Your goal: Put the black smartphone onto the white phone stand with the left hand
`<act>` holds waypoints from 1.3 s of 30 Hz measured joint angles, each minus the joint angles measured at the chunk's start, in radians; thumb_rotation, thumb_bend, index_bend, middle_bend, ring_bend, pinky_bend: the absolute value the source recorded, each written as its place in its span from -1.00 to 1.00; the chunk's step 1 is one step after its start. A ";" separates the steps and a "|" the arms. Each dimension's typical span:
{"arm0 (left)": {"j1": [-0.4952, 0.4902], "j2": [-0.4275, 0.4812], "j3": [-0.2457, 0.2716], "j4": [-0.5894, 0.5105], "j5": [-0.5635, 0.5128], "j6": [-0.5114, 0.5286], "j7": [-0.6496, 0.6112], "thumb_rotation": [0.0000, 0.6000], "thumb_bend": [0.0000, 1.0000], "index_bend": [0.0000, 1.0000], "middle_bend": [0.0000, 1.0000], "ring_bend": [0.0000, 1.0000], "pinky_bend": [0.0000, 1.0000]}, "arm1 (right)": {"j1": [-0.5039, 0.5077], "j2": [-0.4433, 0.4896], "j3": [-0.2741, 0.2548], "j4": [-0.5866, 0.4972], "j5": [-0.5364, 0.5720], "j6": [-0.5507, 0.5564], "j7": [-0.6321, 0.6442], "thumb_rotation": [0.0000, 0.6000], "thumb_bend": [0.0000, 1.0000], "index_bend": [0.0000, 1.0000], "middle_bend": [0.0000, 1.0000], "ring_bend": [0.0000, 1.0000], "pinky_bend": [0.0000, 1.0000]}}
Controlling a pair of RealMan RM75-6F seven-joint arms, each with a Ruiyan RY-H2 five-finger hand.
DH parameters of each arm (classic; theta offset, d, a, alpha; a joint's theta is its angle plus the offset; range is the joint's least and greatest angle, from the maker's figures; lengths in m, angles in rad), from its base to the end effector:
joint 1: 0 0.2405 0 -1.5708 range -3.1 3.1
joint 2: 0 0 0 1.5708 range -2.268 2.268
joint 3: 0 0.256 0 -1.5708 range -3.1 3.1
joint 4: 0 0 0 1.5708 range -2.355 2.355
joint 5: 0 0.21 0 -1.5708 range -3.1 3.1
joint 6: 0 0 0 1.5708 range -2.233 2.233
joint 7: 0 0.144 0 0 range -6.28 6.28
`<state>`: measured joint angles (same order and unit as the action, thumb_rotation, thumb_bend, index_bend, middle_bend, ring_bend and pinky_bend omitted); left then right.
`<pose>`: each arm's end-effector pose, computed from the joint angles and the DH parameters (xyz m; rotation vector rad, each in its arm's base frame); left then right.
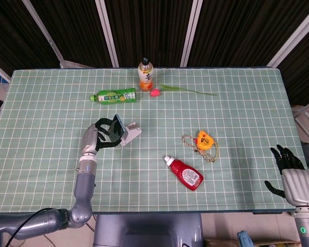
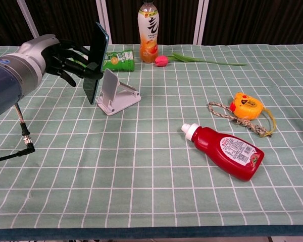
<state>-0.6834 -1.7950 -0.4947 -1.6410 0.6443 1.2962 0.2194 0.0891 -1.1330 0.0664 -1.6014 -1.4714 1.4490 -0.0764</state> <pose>-0.1088 0.3399 -0.0184 -0.9812 -1.6715 -1.2607 -0.3155 -0.1858 0.1548 1.3968 -0.8733 0.8318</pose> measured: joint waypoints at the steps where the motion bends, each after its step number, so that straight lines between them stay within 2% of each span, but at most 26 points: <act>1: 0.000 -0.003 -0.004 0.000 -0.004 0.001 -0.001 1.00 -0.51 0.00 0.18 -0.09 0.09 | 0.000 0.000 0.000 0.000 0.000 0.000 0.000 1.00 -0.37 -0.90 -1.00 -1.00 -0.64; 8: -0.001 -0.017 -0.020 0.006 -0.013 0.008 -0.014 1.00 -0.51 0.00 0.18 -0.09 0.09 | 0.000 0.000 0.000 0.000 0.000 -0.001 0.000 1.00 -0.37 -0.90 -1.00 -1.00 -0.64; 15: 0.004 -0.033 -0.059 0.025 -0.046 -0.015 -0.066 1.00 -0.51 -0.02 0.18 -0.09 0.09 | 0.000 0.001 0.000 -0.001 -0.001 -0.001 0.001 1.00 -0.37 -0.90 -1.00 -1.00 -0.64; 39: -0.010 -0.061 -0.074 0.150 -0.059 -0.122 -0.144 1.00 -0.51 -0.02 0.18 -0.09 0.09 | 0.002 0.002 0.000 -0.001 0.001 -0.004 0.002 1.00 -0.37 -0.90 -1.00 -1.00 -0.64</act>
<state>-0.6935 -1.8562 -0.5684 -1.4914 0.5855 1.1747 0.0758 0.0908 -1.1312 0.0661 -1.6025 -1.4702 1.4452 -0.0743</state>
